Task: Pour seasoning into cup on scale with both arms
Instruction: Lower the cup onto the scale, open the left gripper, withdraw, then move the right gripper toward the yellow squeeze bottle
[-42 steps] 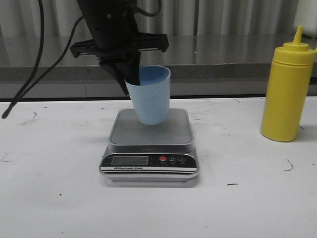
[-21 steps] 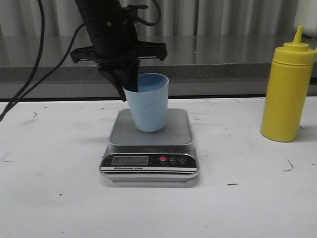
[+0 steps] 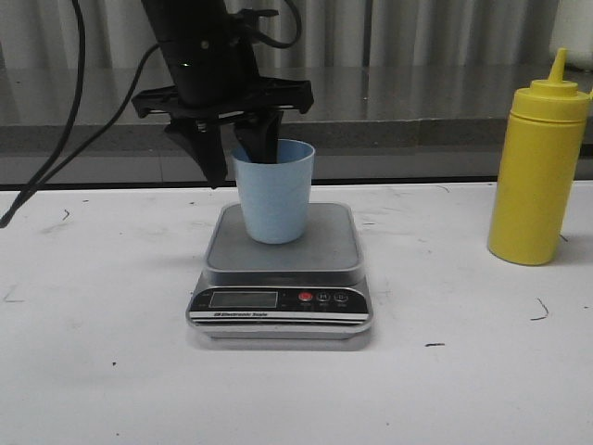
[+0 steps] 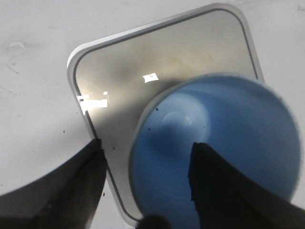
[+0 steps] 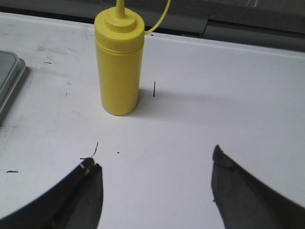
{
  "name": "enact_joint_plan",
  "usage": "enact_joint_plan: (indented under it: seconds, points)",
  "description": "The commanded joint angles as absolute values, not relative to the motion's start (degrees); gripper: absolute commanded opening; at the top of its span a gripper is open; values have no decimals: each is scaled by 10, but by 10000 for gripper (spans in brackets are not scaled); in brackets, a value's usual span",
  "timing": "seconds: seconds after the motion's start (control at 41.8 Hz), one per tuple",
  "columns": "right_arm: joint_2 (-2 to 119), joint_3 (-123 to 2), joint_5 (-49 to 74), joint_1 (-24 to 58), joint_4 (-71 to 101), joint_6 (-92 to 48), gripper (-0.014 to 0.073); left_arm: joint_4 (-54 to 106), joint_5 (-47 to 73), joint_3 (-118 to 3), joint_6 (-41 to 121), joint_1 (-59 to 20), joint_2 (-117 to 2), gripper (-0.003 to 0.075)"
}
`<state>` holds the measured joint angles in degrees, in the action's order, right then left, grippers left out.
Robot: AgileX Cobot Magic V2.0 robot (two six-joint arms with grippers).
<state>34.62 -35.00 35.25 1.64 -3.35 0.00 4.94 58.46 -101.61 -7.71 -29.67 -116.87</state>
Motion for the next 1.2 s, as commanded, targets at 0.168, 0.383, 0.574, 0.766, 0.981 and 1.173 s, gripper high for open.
enact_joint_plan:
  seconds: [0.168,0.383,0.574,0.766,0.981,1.173]
  points:
    - [350,-369,312,14,-41,-6,509,55,569,-1018,-23,-301,-1028,386]
    - [350,-369,312,14,-41,-6,509,51,510,-902,19,-288,-896,386]
    - [350,-369,312,14,-41,-6,509,51,466,-777,55,-268,-778,386]
    - [350,-369,312,14,-41,-6,509,49,433,-655,56,-264,-644,386]
    - [350,-369,312,14,-41,-6,509,49,432,-544,56,-264,-510,386]
    - [350,-369,312,14,-41,-6,509,49,432,-484,56,-264,-421,386]
